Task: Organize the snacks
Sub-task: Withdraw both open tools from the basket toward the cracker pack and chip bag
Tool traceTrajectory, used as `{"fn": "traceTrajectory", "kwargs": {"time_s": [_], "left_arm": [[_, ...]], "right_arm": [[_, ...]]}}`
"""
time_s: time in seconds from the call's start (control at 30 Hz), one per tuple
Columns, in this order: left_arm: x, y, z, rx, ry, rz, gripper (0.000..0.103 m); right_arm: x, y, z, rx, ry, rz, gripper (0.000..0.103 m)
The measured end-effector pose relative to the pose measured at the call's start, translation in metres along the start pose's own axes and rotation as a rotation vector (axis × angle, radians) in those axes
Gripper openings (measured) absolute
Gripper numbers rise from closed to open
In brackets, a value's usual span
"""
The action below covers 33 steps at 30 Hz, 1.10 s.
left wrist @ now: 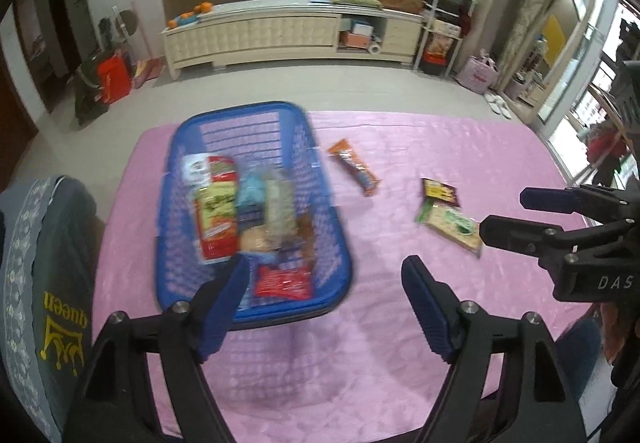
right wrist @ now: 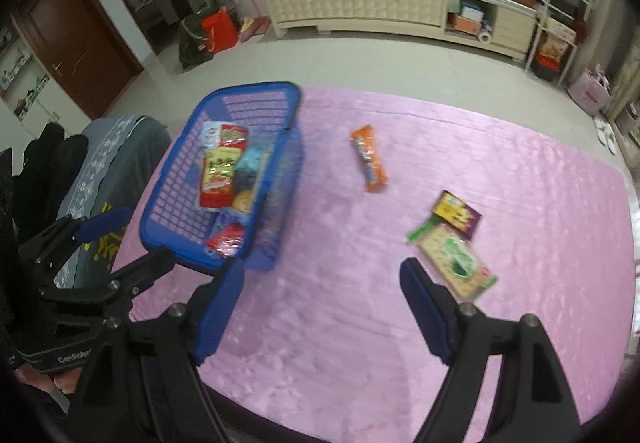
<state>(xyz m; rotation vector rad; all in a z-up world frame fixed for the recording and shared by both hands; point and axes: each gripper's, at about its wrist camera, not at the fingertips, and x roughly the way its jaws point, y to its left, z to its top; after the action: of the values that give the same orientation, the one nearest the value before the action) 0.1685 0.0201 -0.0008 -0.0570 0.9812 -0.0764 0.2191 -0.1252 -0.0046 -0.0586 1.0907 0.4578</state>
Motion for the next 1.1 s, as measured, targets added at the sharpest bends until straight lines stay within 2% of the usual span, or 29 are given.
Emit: {"fn": "traceTrajectory", "kwargs": {"time_s": [0.3, 0.5, 0.53, 0.6, 0.7, 0.93, 1.03, 1.1], "left_arm": [[0.03, -0.064, 0.017, 0.089, 0.044, -0.014, 0.077], [0.056, -0.098, 0.026, 0.133, 0.082, -0.015, 0.077], [0.064, -0.104, 0.027, 0.142, 0.094, -0.015, 0.077], [0.078, -0.115, 0.028, 0.16, 0.119, -0.005, 0.077], [0.093, -0.126, 0.026, 0.174, 0.146, -0.008, 0.077], [0.147, -0.135, 0.011, 0.179, 0.248, -0.012, 0.077], [0.166, -0.133, 0.003, 0.176, 0.287, -0.011, 0.077], [0.178, -0.128, 0.001, 0.158, 0.306, -0.009, 0.077]], "right_arm": [[-0.005, -0.062, -0.013, 0.063, -0.002, -0.042, 0.084], [0.004, -0.094, -0.021, 0.089, 0.022, -0.036, 0.084], [0.008, -0.101, -0.023, 0.09, 0.03, -0.039, 0.084], [0.031, -0.114, -0.028, 0.037, 0.102, -0.098, 0.085], [0.047, -0.126, -0.034, -0.007, 0.14, -0.13, 0.085], [0.08, -0.146, -0.038, -0.029, 0.198, -0.101, 0.085], [0.1, -0.149, -0.038, -0.06, 0.219, -0.099, 0.085], [0.122, -0.152, -0.036, -0.072, 0.247, -0.068, 0.085]]}}
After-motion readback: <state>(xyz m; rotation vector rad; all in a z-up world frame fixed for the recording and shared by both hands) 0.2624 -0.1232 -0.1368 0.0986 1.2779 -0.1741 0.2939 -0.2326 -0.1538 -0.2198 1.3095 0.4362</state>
